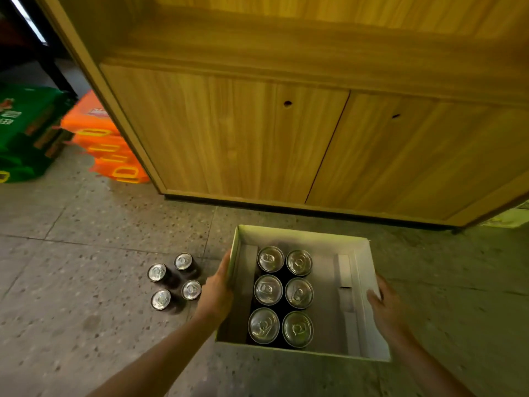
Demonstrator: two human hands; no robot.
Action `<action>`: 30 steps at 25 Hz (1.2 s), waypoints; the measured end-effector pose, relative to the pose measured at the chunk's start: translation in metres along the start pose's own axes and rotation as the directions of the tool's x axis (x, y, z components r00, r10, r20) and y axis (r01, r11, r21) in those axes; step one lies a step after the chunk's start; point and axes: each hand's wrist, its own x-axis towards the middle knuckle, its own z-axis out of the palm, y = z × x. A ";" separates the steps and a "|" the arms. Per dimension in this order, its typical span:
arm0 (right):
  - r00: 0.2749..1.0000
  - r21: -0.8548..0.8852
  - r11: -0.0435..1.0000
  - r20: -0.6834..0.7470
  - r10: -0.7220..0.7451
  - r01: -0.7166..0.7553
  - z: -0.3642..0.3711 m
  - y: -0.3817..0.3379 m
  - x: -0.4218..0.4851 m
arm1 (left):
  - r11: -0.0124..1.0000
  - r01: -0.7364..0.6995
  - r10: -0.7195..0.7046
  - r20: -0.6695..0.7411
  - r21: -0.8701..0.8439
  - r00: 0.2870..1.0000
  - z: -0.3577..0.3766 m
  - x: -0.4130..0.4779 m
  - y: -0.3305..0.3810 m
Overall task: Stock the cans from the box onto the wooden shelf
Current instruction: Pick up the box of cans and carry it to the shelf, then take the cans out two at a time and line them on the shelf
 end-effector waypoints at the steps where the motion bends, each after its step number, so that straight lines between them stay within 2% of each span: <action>1: 1.000 -0.001 1.000 0.007 -0.003 0.003 0.019 0.014 0.008 | 1.000 -0.002 0.002 -0.002 0.015 1.000 0.012 0.011 -0.015; 6: 0.999 0.002 0.999 0.041 -0.035 0.035 0.098 0.067 0.049 | 1.000 -0.004 0.004 -0.004 0.002 1.000 0.066 0.070 -0.088; 11: 0.998 -0.015 0.999 0.034 -0.050 0.051 0.144 0.089 0.072 | 0.999 -0.021 0.021 -0.001 -0.031 1.000 0.092 0.107 -0.132; 21: 0.997 0.041 0.997 0.043 -0.068 0.066 0.181 0.092 0.100 | 1.000 -0.019 0.017 -0.073 -0.021 0.997 0.098 0.145 -0.156; 26: 0.995 0.011 0.996 0.036 -0.092 0.092 0.192 0.098 0.105 | 0.998 -0.027 0.024 -0.061 -0.057 0.998 0.104 0.153 -0.166; 30: 0.994 0.005 0.995 0.039 -0.105 0.104 0.196 0.109 0.112 | 0.999 -0.045 0.044 -0.081 -0.017 0.996 0.109 0.159 -0.173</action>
